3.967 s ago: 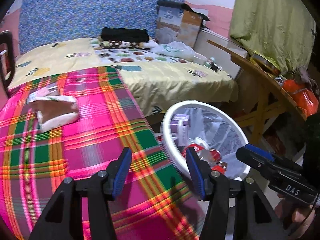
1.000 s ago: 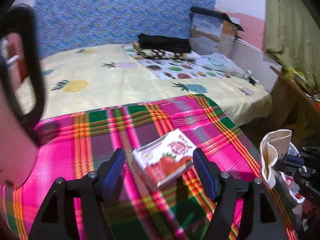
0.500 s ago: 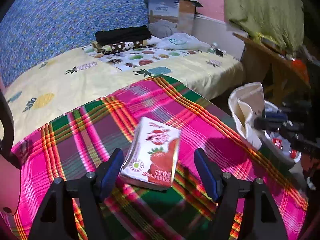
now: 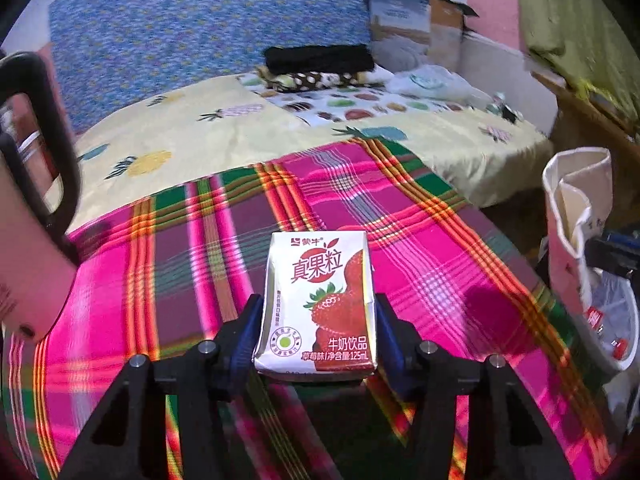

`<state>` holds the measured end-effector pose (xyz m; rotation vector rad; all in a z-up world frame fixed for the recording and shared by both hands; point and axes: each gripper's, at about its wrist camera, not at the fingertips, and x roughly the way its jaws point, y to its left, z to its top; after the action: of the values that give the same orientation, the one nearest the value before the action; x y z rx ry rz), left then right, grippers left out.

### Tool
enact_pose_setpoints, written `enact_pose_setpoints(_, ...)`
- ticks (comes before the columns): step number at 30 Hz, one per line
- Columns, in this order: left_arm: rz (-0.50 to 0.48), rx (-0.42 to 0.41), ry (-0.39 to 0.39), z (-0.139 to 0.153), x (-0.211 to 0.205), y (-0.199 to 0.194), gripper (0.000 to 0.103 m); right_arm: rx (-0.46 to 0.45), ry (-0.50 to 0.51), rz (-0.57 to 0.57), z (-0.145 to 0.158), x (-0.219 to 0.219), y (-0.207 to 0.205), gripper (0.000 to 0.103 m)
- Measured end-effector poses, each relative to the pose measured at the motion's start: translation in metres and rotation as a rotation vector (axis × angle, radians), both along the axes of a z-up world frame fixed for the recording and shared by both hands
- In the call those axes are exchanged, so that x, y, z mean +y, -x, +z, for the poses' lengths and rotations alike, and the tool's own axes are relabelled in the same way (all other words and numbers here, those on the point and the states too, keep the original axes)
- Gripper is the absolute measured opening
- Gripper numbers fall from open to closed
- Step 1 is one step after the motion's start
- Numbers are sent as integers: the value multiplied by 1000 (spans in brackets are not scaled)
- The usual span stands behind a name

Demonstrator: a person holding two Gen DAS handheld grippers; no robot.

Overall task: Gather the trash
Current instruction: 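Carry the strawberry carton and paper wrapper over the bin with both tools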

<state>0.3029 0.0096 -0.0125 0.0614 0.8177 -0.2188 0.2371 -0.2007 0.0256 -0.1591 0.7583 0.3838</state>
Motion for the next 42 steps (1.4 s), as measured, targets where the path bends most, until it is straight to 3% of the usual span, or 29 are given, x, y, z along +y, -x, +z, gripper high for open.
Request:
enact_pose_setpoints(11, 94, -63, 70, 41, -9, 79, 56, -25, -35, -13, 13, -11, 36, 8)
enact_pose_setpoints(22, 96, -89, 138, 56, -35, 144, 56, -34, -77, -36, 18, -28, 74, 8)
enact_pose_setpoints(31, 53, -86, 149, 59, -63, 161, 56, -33, -98, -83, 17, -48, 88, 8)
enact_pose_setpoints(42, -48, -78, 140, 56, -113, 152, 56, -38, -111, -174, 12, -83, 93, 8)
